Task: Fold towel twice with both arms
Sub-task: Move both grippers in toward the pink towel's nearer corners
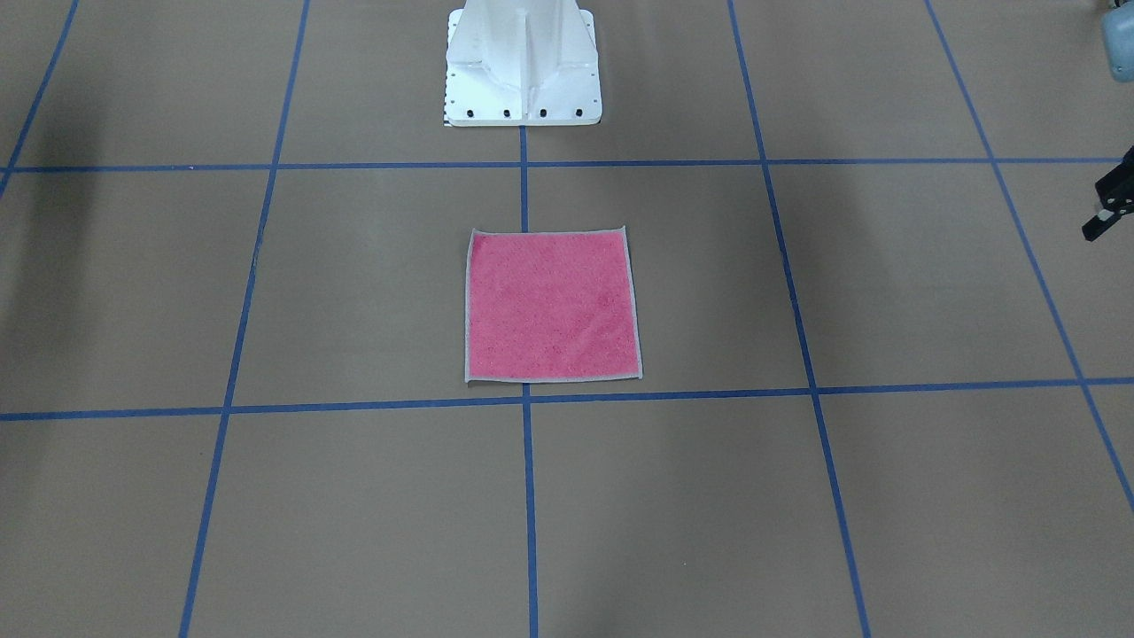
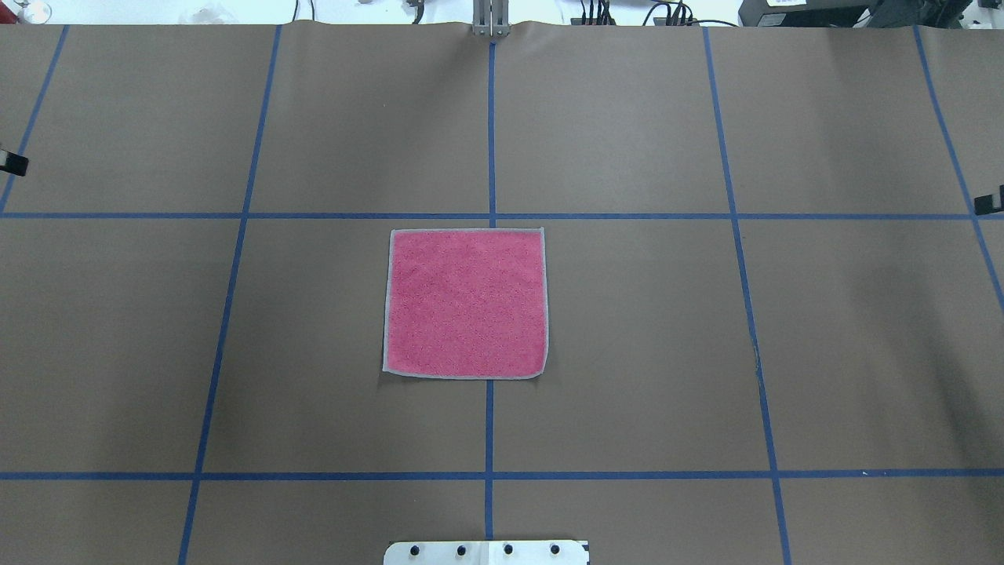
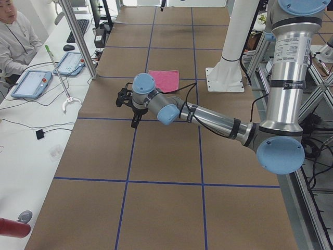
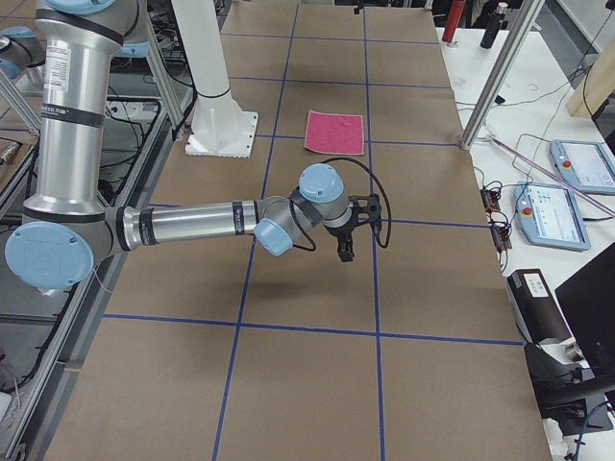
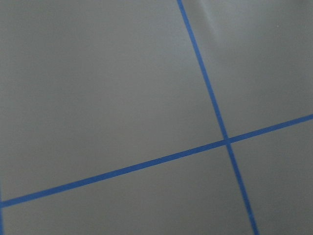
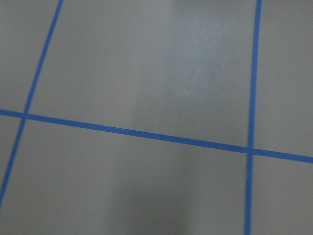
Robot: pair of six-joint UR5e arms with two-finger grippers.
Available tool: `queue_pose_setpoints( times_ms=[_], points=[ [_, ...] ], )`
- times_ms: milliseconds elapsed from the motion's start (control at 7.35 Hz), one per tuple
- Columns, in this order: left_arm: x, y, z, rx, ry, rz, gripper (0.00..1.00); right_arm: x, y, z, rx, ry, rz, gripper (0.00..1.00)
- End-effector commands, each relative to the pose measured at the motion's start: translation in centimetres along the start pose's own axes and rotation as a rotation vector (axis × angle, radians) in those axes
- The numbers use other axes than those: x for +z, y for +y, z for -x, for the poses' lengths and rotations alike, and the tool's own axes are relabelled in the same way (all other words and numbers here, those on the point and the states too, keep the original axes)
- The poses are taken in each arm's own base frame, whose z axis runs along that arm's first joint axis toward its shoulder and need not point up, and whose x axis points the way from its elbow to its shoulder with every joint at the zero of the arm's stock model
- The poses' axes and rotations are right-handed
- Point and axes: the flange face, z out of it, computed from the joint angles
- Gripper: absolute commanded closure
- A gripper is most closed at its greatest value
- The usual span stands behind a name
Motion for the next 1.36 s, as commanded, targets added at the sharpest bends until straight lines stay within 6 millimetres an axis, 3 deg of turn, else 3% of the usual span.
queue_pose_setpoints(
  times_ms=[0, 272, 544, 816, 952, 1224],
  points=[
    [3.5, 2.0, -5.3, -0.162, 0.111, 0.009, 0.0, 1.4, 1.7, 4.8, 0.158, -0.119, -0.001, 0.0],
    [6.3, 3.5, -8.5, -0.265, 0.144, -0.004, 0.0, 3.0, 3.4, 10.6, 0.246, -0.133, -0.022, 0.01],
    [9.6, 4.2, -14.3, -0.376, 0.166, -0.002, 0.0, 5.9, 4.4, 16.5, 0.329, -0.161, -0.042, 0.01],
    [13.6, 6.8, -20.7, -0.439, 0.176, -0.026, 0.0, 8.7, 6.0, 20.8, 0.433, -0.179, -0.058, 0.02],
    [14.7, 7.5, -24.0, -0.475, 0.204, -0.02, 0.0, 10.2, 7.3, 23.1, 0.494, -0.194, -0.052, 0.04],
    [17.3, 10.3, -27.4, -0.516, 0.206, -0.01, 0.0, 12.5, 10.0, 27.1, 0.565, -0.221, -0.034, 0.04]
  ],
)
